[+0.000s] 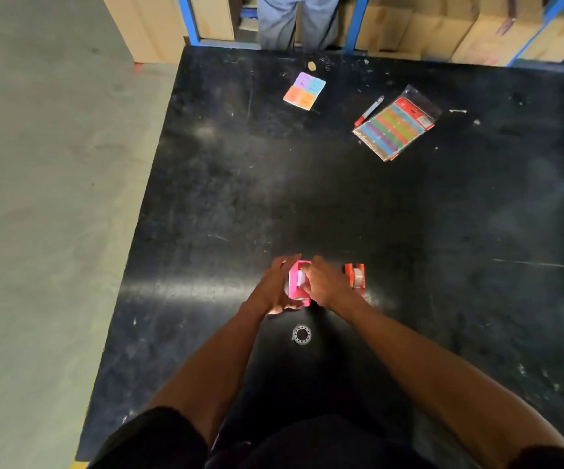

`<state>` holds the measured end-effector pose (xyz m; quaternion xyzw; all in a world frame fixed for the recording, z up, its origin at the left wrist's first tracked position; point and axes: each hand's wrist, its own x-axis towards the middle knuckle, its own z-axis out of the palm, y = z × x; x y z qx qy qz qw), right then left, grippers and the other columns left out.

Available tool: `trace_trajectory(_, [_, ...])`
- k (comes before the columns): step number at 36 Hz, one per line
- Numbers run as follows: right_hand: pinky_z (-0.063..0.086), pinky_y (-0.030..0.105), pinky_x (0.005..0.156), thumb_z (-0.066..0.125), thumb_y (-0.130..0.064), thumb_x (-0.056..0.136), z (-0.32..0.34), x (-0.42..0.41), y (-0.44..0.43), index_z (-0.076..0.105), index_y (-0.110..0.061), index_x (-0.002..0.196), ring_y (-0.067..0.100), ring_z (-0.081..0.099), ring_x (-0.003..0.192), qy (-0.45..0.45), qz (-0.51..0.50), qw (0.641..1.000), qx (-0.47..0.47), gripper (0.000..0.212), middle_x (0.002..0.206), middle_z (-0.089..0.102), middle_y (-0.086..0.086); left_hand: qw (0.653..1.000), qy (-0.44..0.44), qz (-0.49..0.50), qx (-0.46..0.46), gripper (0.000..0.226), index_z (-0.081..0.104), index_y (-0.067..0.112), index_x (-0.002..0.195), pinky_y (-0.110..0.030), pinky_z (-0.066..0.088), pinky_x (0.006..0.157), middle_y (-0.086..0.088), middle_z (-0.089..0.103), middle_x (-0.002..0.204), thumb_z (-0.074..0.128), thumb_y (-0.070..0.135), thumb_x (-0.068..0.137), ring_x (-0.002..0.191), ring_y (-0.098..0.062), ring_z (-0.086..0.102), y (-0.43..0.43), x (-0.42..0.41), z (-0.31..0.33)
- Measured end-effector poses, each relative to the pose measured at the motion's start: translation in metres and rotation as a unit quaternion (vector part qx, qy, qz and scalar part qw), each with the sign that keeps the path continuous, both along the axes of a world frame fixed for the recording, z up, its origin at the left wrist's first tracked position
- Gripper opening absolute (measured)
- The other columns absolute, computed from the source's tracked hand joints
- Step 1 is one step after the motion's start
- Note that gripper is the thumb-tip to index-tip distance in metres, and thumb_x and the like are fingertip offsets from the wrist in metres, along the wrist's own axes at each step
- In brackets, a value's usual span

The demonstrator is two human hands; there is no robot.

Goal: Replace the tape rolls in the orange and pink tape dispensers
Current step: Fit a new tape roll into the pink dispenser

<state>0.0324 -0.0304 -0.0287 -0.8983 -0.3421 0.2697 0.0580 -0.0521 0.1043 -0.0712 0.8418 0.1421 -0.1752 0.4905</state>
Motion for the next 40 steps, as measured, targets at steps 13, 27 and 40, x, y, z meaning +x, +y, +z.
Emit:
trace_trajectory(13, [0.043,0.041,0.101,0.053,-0.015,0.099,0.034,0.004,-0.006,0.063,-0.002,0.127,0.037,0.058,0.118,0.087,-0.012,0.996,0.021,0.032,0.129,0.061,0.022,0.999,0.032,-0.013,-0.030,0.129,0.016,0.042,0.153,-0.050,0.042,0.112,-0.006,0.024,0.156,0.094,0.025,0.052,0.140,-0.033,0.037,0.004,-0.001,0.008])
trace_trajectory(27, [0.045,0.033,0.092,0.055,-0.018,0.097,0.052,-0.032,-0.023,0.067,-0.008,0.116,0.031,0.063,0.110,0.057,-0.068,0.989,0.120,0.025,0.119,0.067,0.016,0.963,-0.052,0.233,-0.123,0.024,0.074,0.015,0.115,-0.028,0.060,0.076,-0.009,0.079,0.094,0.065,0.018,0.093,0.069,0.000,0.071,-0.035,-0.037,0.066])
trace_trajectory(40, [0.056,0.043,0.086,0.070,-0.016,0.085,0.060,-0.078,-0.037,0.075,-0.009,0.109,0.025,0.072,0.088,0.011,-0.245,0.922,0.300,0.025,0.099,0.077,0.011,0.944,-0.077,0.286,-0.148,0.033,0.076,0.016,0.111,-0.043,0.062,0.086,-0.007,0.080,0.098,0.071,0.033,0.083,0.086,-0.019,0.076,-0.044,-0.056,0.067])
